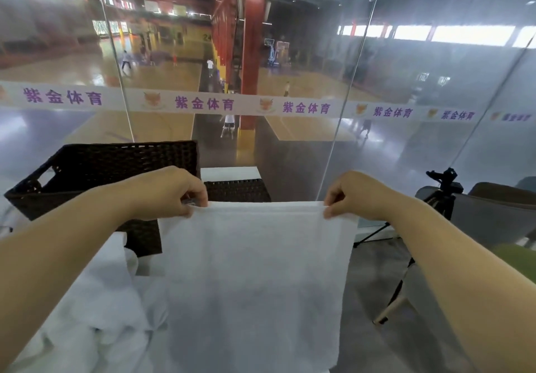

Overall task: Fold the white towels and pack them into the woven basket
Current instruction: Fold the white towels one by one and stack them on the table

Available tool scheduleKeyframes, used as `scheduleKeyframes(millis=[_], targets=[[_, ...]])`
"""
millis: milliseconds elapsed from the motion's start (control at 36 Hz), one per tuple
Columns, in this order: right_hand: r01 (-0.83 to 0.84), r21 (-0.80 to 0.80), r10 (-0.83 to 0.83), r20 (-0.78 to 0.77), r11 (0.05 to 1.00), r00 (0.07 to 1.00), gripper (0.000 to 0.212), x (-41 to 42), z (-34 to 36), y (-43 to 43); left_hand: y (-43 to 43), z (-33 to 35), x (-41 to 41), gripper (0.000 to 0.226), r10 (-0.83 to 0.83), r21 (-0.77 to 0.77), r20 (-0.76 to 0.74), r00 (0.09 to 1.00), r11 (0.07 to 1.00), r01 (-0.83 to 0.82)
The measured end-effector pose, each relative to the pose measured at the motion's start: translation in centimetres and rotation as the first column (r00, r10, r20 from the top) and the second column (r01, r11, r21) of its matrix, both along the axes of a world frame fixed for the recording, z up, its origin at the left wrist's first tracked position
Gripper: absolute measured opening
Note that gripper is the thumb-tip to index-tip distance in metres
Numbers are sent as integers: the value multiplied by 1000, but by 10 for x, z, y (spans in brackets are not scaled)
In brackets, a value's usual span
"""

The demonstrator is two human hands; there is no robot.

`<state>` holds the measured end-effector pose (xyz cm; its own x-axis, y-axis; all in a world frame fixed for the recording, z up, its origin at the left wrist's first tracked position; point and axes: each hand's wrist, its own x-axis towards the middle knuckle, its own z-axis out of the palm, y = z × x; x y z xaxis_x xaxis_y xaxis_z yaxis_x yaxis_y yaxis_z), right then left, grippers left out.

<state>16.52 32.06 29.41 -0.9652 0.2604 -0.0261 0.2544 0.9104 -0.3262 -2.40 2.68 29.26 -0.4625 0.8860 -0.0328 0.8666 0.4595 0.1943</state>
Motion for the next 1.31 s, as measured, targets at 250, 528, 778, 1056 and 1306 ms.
scheduleKeyframes(millis=[250, 528, 778, 1056, 1306], targets=[[46, 54, -33, -226, 997, 974, 27, -9, -31, 7, -2, -26, 5, 28, 121, 264, -37, 992, 959, -107], [-56, 103, 85, -310, 993, 947, 11, 43, -37, -1, -29, -32, 66, 21, 68, 302, -94, 993, 953, -36], [-163, 35, 151, 227, 986, 962, 20, 101, -173, -32, -54, -165, 153, 16, 267, -21, 151, 952, 964, -266], [-134, -166, 191, 394, 977, 899, 20, 154, -246, -55, -79, -253, 219, 18, 375, -218, 289, 881, 922, -320], [-65, -206, 126, 299, 976, 946, 17, 133, -243, -46, -64, -248, 206, 24, 491, -135, 263, 830, 871, -472]])
